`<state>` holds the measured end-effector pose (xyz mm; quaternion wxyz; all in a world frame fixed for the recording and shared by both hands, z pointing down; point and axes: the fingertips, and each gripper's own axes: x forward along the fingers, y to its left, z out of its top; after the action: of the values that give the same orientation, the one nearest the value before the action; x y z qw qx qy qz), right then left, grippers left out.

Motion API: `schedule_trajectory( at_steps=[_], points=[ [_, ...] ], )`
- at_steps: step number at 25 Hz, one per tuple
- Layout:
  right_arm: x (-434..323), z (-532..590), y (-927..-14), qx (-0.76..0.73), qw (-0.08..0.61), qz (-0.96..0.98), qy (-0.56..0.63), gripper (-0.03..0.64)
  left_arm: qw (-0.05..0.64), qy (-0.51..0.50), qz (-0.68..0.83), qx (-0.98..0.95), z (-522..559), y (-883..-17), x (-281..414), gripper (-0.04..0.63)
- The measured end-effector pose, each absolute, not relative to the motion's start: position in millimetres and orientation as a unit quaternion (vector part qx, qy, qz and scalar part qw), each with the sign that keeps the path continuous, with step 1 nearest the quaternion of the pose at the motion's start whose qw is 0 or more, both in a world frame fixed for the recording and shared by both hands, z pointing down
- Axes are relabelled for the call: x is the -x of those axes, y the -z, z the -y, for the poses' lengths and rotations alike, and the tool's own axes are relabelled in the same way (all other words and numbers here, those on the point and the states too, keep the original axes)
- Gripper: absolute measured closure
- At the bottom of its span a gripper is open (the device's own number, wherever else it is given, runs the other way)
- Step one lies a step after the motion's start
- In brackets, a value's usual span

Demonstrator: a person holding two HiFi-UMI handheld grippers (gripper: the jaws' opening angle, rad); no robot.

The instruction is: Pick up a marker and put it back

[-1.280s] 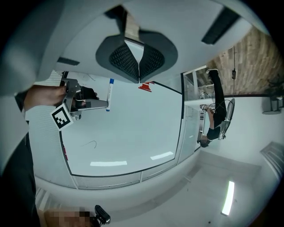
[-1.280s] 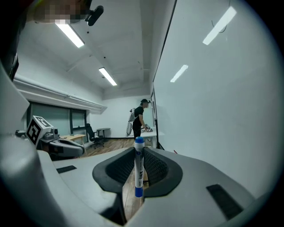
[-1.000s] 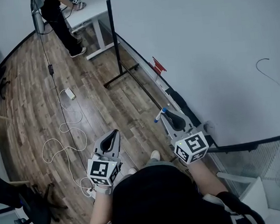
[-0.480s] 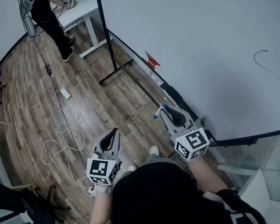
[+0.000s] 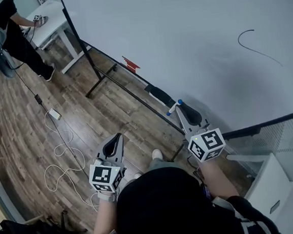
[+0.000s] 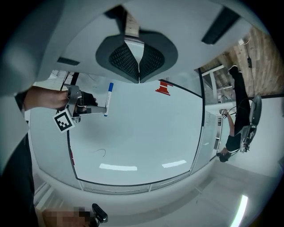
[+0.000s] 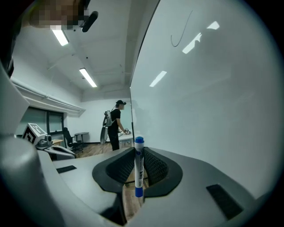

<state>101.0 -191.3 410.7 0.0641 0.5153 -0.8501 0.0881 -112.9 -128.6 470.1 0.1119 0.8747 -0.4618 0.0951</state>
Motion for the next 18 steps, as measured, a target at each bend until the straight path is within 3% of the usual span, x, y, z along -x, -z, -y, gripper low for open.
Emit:
schedule_trajectory(
  at_steps=[18],
  points=[
    [-250, 157, -430, -0.661, 0.076, 0.74, -0.098, 0.528, 0.106, -0.126, 0.317, -0.934, 159, -484, 0, 0.574]
  ],
)
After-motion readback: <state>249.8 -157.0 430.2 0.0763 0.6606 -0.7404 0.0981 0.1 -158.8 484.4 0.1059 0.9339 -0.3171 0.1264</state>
